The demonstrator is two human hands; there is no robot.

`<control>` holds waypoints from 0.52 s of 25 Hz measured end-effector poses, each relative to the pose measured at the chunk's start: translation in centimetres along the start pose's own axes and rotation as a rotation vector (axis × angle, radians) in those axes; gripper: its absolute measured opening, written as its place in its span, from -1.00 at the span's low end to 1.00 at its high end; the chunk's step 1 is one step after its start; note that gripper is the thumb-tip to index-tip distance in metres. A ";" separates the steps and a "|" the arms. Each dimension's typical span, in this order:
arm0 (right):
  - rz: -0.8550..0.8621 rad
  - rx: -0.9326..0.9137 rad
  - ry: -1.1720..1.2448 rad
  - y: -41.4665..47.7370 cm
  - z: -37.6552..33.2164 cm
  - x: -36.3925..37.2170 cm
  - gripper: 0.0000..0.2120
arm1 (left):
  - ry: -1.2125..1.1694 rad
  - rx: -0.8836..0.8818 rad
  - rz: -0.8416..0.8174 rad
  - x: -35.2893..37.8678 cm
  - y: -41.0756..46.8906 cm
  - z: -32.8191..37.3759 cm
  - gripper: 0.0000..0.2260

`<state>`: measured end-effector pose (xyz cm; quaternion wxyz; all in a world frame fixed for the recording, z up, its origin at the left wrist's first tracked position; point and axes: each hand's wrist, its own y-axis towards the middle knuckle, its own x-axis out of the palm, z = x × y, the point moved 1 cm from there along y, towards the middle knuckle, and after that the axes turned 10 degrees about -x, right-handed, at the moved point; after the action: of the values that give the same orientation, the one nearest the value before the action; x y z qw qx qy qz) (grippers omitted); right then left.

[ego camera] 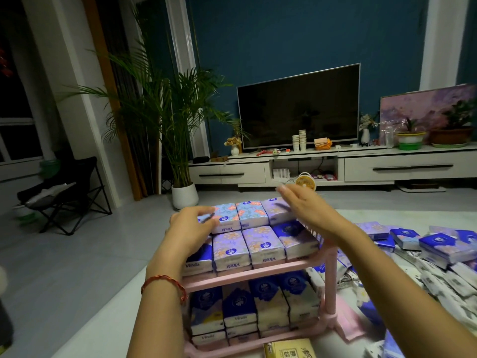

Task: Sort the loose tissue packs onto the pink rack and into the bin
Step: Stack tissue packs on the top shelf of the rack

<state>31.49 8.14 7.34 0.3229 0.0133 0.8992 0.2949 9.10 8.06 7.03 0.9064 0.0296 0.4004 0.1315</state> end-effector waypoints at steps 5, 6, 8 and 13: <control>0.193 0.094 0.007 -1.5 0.2 -6.5 -0.69 | -0.208 0.398 0.152 1.1 -4.1 7.0 -0.75; 0.184 0.143 -0.007 -2.2 0.7 -7.9 -0.69 | -0.257 0.452 0.065 2.0 -5.5 8.9 -0.77; 0.146 0.257 -0.090 -4.0 1.9 -10.7 -0.70 | -0.292 0.541 -0.131 4.2 -8.3 12.1 -0.78; -0.103 0.571 -0.325 -10.9 5.1 -16.9 -0.75 | 0.015 0.621 -0.542 11.6 -13.4 16.8 -0.73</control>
<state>49.69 -1.77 8.01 0.4598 0.1048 0.8818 0.0085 31.74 -0.93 7.94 0.8531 0.1942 0.4211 -0.2391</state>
